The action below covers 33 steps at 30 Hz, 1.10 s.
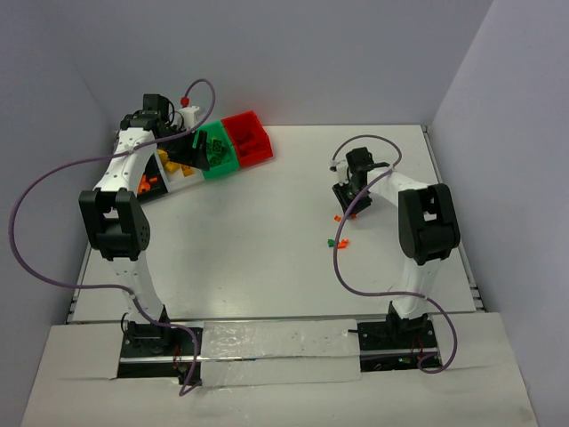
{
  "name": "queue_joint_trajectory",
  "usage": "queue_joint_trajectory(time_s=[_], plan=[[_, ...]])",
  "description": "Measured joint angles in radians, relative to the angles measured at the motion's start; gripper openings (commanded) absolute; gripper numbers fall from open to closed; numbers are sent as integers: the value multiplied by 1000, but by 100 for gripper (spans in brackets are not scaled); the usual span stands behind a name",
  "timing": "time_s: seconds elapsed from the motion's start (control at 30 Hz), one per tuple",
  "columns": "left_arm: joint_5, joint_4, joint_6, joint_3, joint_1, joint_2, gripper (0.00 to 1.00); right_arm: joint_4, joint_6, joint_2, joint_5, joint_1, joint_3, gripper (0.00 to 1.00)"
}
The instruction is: Sort the legos into containers by color
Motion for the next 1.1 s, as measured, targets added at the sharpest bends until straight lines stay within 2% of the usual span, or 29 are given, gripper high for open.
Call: queue_joint_trajectory(time_s=[0.23,0.6,0.73,0.8,0.93,1.1], plan=[[0,0,-1,0,-3,0,70,0,17,-5,0,-5,-8,35],[1,0,-18,-1,-8,0,70,-2,21,-14,0,-21,-21,34],[6,1,-21,-4,-9,0,69,-3,20,-21,1,-29,-29,19],[19,7,-25,-13,-9,-1,69,-6,19,-23,1,-31,-30,16],[84,30,-39,-65,-9,-12,72,-16,7,-29,-33,-34,-30,2],[270,51,-117,-109,-10,-32,75,-44,0,-72,-216,-29,-10,0]])
